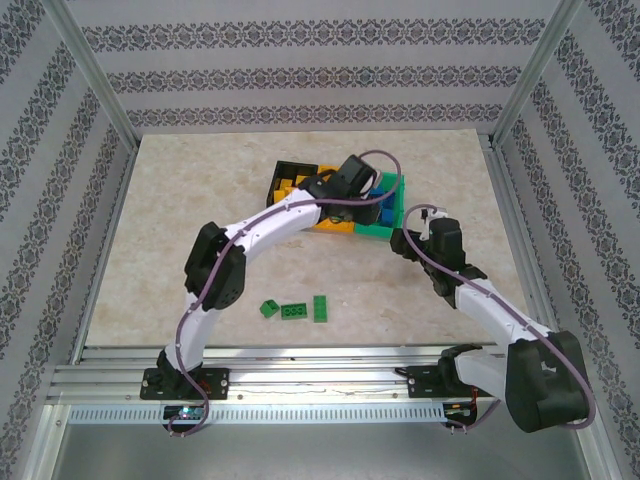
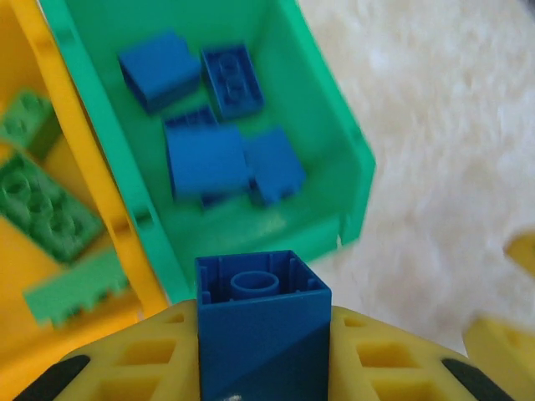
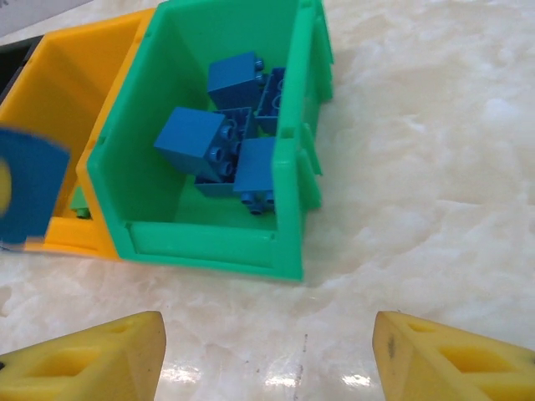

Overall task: Sort the legos into containers by color
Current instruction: Place the lego in the container, then pick up the lego from the bottom-center of the table.

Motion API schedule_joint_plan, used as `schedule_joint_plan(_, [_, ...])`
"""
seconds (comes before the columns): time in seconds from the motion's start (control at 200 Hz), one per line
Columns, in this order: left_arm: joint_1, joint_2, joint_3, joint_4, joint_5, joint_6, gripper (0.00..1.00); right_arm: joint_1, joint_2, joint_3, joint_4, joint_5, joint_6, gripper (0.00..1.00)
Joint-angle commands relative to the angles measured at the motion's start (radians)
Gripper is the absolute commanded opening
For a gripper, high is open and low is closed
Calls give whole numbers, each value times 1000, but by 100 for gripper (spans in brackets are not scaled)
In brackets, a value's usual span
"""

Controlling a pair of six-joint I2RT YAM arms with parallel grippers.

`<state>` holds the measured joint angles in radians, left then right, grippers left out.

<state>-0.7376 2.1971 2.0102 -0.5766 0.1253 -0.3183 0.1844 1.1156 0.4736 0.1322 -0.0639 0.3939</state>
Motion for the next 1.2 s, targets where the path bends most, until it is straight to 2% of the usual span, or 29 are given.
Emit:
schedule_joint_plan(0.0, [34,107,171,-19,-25,3,32,-11,-12,-18,45,11,28,67])
schedule_joint_plan(0.06, [38,183,296,-51,-43,27,36,-11,-3,-17,50,4,29,67])
schedule_joint_plan(0.195, [47,345,582,-184,-76,52,54,-13,15,-13,55,-2,26,67])
schedule_joint_plan(0.29, [47,348,599,-230,-61,53,59,-13,21,-14,60,-6,25,67])
schedule_joint_plan(0.42, [46,214,379,-162,-61,63,61,-12,41,-16,100,-59,23,67])
schedule_joint_plan(0.605, [60,-123,-182,119,-118,63,61,6,78,-15,158,-165,3,67])
schedule_joint_plan(0.734, [100,-345,-528,292,-124,26,60,74,89,-2,155,-224,-3,67])
schedule_joint_plan(0.824, [150,-470,-723,393,-115,-3,60,154,78,12,104,-273,14,67])
schedule_joint_plan(0.919, [208,-574,-870,446,-102,-28,60,276,69,57,-48,-230,3,67])
schedule_joint_plan(1.044, [259,-657,-986,476,-118,-43,60,429,84,56,-146,-197,76,66])
schedule_joint_plan(1.194, [304,-716,-1085,540,-107,-48,60,610,152,49,-156,-131,194,66])
